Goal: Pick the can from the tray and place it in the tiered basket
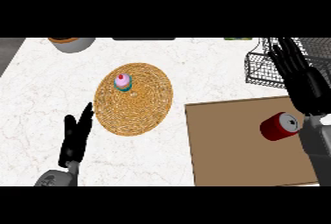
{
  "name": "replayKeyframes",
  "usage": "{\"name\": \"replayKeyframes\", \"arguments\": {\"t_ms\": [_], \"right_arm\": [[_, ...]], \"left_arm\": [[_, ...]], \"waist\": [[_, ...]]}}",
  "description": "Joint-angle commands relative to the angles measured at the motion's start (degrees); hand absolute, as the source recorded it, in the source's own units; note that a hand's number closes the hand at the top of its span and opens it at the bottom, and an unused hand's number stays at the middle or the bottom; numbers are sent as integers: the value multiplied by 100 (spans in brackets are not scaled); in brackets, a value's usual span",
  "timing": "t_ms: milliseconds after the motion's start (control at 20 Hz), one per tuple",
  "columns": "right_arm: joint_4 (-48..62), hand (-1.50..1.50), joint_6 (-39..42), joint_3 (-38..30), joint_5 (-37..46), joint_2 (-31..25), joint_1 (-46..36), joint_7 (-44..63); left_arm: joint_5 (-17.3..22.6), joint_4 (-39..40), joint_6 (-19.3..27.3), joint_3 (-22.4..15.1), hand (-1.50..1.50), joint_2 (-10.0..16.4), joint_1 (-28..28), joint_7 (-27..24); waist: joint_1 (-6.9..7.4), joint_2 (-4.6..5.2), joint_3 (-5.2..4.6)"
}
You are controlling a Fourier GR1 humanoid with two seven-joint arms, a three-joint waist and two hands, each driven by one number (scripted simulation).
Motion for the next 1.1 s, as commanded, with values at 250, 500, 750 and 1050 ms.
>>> {"name": "replayKeyframes", "arguments": {"t_ms": [250,500,750,1050], "right_arm": [[710,150,1739,-2041,-2355,-782,167,-488],[1651,-150,2664,-1995,-3440,-293,635,501],[2255,-150,4994,-2477,-4131,-1291,1162,591],[1726,-150,5621,-2904,-2606,-2654,1450,215]], "left_arm": [[-483,-1016,291,62,0,73,-653,-981],[-435,-1188,231,-233,0,-206,-440,-904],[-578,-1415,281,-354,0,-235,-358,-790],[-658,-1414,323,-274,0,-203,-393,-888]], "waist": [[-171,-113,18],[-37,-90,20],[-18,-70,-3],[-75,-63,-14]]}}
